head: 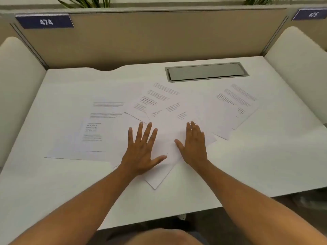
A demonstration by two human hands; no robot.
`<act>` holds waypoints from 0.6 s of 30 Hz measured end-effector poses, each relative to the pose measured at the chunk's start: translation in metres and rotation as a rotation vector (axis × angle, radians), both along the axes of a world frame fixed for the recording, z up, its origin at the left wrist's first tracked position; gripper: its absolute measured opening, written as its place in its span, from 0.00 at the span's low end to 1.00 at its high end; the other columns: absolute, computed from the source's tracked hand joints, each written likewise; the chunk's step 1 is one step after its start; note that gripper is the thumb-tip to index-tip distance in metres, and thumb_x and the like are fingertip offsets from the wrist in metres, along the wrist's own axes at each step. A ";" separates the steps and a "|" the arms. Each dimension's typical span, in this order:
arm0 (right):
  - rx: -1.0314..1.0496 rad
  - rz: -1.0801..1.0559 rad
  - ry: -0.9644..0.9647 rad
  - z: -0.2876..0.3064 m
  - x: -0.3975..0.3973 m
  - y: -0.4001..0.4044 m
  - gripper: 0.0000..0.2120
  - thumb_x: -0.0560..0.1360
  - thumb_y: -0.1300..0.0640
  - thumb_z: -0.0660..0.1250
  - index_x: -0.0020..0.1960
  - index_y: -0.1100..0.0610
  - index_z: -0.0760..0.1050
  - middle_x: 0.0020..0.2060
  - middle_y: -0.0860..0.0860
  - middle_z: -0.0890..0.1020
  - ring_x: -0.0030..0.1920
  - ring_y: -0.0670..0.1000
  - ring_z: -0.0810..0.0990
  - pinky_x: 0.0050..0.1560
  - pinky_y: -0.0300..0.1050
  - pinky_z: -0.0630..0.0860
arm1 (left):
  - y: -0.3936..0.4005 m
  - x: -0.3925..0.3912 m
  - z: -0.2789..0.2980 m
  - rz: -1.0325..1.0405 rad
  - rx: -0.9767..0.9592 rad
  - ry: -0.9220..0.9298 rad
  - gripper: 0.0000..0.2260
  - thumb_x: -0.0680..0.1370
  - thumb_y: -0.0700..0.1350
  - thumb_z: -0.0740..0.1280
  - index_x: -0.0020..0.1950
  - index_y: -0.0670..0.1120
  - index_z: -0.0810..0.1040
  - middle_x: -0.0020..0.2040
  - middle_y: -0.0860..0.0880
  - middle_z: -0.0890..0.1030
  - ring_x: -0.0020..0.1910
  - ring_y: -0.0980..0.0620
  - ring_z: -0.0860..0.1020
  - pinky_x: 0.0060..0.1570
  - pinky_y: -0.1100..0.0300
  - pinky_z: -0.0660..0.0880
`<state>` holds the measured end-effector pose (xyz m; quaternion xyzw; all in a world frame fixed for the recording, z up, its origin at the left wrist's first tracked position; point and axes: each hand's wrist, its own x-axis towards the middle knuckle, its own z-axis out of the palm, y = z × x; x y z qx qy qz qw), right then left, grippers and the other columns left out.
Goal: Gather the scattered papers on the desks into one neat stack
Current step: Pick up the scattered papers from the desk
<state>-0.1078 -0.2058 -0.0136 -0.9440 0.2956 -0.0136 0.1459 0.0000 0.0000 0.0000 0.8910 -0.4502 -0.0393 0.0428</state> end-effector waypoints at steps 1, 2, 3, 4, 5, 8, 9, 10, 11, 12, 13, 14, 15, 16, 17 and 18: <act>0.003 -0.014 0.011 -0.004 -0.001 -0.002 0.41 0.84 0.37 0.57 0.86 0.58 0.47 0.86 0.57 0.50 0.86 0.59 0.48 0.85 0.59 0.48 | 0.001 -0.003 -0.006 -0.004 0.034 0.015 0.50 0.79 0.79 0.52 0.90 0.46 0.56 0.91 0.40 0.51 0.89 0.33 0.48 0.81 0.23 0.49; 0.004 -0.029 0.025 -0.005 -0.003 -0.004 0.41 0.84 0.36 0.57 0.86 0.59 0.47 0.86 0.57 0.51 0.86 0.59 0.48 0.84 0.59 0.48 | 0.001 -0.004 -0.011 -0.004 0.038 0.031 0.50 0.79 0.79 0.52 0.90 0.46 0.56 0.91 0.40 0.51 0.89 0.33 0.48 0.82 0.23 0.48; 0.003 -0.038 0.050 -0.010 -0.005 -0.006 0.41 0.84 0.36 0.57 0.86 0.60 0.48 0.86 0.58 0.51 0.86 0.59 0.48 0.84 0.60 0.48 | 0.003 -0.006 -0.019 -0.016 0.050 0.043 0.50 0.79 0.79 0.52 0.90 0.46 0.56 0.91 0.40 0.51 0.89 0.33 0.48 0.82 0.23 0.48; 0.007 -0.047 0.058 -0.013 -0.008 -0.006 0.42 0.84 0.36 0.56 0.86 0.60 0.48 0.86 0.58 0.51 0.86 0.59 0.48 0.84 0.60 0.48 | 0.006 -0.009 -0.026 -0.034 0.056 0.036 0.50 0.79 0.80 0.51 0.90 0.46 0.55 0.91 0.41 0.51 0.89 0.33 0.48 0.82 0.23 0.48; 0.020 -0.059 0.059 -0.016 -0.009 -0.006 0.42 0.84 0.35 0.56 0.86 0.61 0.48 0.86 0.58 0.51 0.86 0.59 0.48 0.84 0.59 0.47 | 0.007 -0.011 -0.032 -0.056 0.057 0.048 0.51 0.78 0.80 0.50 0.90 0.46 0.55 0.91 0.41 0.51 0.89 0.33 0.48 0.81 0.22 0.48; 0.048 -0.084 0.049 -0.023 -0.012 -0.001 0.40 0.85 0.36 0.54 0.86 0.60 0.49 0.86 0.58 0.51 0.86 0.58 0.47 0.85 0.58 0.45 | 0.011 -0.015 -0.047 -0.129 0.099 0.107 0.52 0.77 0.82 0.49 0.91 0.47 0.54 0.91 0.42 0.50 0.89 0.33 0.47 0.81 0.21 0.47; 0.056 -0.091 0.036 -0.024 -0.013 0.002 0.39 0.85 0.37 0.54 0.86 0.60 0.49 0.86 0.58 0.52 0.86 0.58 0.47 0.85 0.58 0.45 | 0.013 -0.017 -0.051 -0.135 0.105 0.115 0.52 0.78 0.82 0.49 0.91 0.48 0.54 0.92 0.43 0.50 0.89 0.33 0.47 0.81 0.22 0.47; 0.072 -0.097 0.023 -0.025 -0.013 0.004 0.39 0.85 0.38 0.55 0.86 0.60 0.49 0.86 0.58 0.52 0.86 0.58 0.47 0.85 0.58 0.45 | 0.015 -0.018 -0.055 -0.134 0.106 0.119 0.51 0.78 0.82 0.49 0.91 0.48 0.55 0.92 0.43 0.51 0.89 0.33 0.47 0.81 0.22 0.46; 0.088 -0.101 0.005 -0.024 -0.013 0.006 0.38 0.85 0.39 0.56 0.86 0.60 0.49 0.85 0.58 0.54 0.86 0.58 0.48 0.85 0.58 0.45 | 0.015 -0.019 -0.056 -0.133 0.110 0.131 0.51 0.78 0.81 0.50 0.91 0.48 0.55 0.92 0.43 0.51 0.89 0.33 0.48 0.81 0.22 0.46; 0.098 -0.103 -0.019 -0.023 -0.012 0.008 0.37 0.86 0.40 0.56 0.86 0.60 0.50 0.85 0.58 0.55 0.86 0.58 0.49 0.85 0.57 0.45 | 0.015 -0.019 -0.058 -0.135 0.104 0.127 0.51 0.78 0.81 0.50 0.91 0.48 0.55 0.91 0.43 0.52 0.89 0.33 0.49 0.81 0.22 0.45; 0.104 -0.106 -0.040 -0.021 -0.011 0.009 0.37 0.86 0.41 0.58 0.85 0.60 0.51 0.85 0.58 0.57 0.86 0.58 0.50 0.85 0.57 0.45 | 0.015 -0.019 -0.058 -0.139 0.106 0.134 0.51 0.78 0.81 0.50 0.91 0.48 0.55 0.91 0.42 0.52 0.89 0.33 0.49 0.81 0.22 0.45; 0.116 -0.114 -0.071 -0.019 -0.010 0.010 0.36 0.85 0.43 0.60 0.85 0.61 0.52 0.84 0.58 0.60 0.85 0.58 0.53 0.85 0.56 0.47 | 0.015 -0.018 -0.059 -0.145 0.108 0.137 0.51 0.78 0.81 0.50 0.91 0.48 0.55 0.91 0.42 0.52 0.89 0.33 0.49 0.81 0.22 0.45; 0.151 -0.135 -0.113 -0.016 -0.008 0.012 0.36 0.84 0.45 0.63 0.85 0.60 0.53 0.82 0.58 0.63 0.84 0.58 0.56 0.84 0.56 0.50 | 0.015 -0.018 -0.058 -0.150 0.115 0.147 0.51 0.78 0.81 0.49 0.91 0.48 0.54 0.92 0.42 0.51 0.89 0.33 0.48 0.81 0.22 0.44; 0.215 -0.182 -0.169 -0.011 -0.005 0.014 0.37 0.83 0.48 0.67 0.84 0.59 0.55 0.80 0.57 0.68 0.82 0.58 0.62 0.83 0.55 0.57 | 0.015 -0.017 -0.057 -0.152 0.109 0.149 0.52 0.78 0.82 0.48 0.91 0.48 0.53 0.92 0.42 0.49 0.89 0.33 0.46 0.81 0.22 0.43; 0.312 -0.255 -0.242 -0.005 -0.002 0.015 0.38 0.80 0.51 0.71 0.84 0.56 0.56 0.75 0.55 0.74 0.77 0.57 0.70 0.79 0.54 0.65 | 0.015 -0.017 -0.055 -0.149 0.122 0.168 0.53 0.77 0.83 0.47 0.91 0.48 0.51 0.92 0.43 0.46 0.89 0.33 0.43 0.81 0.23 0.41; 0.420 -0.335 -0.317 0.001 0.001 0.017 0.40 0.78 0.54 0.74 0.83 0.53 0.57 0.69 0.53 0.78 0.69 0.55 0.76 0.73 0.53 0.73 | 0.015 -0.018 -0.052 -0.136 0.134 0.188 0.54 0.76 0.83 0.46 0.91 0.49 0.48 0.92 0.43 0.43 0.89 0.34 0.40 0.81 0.24 0.38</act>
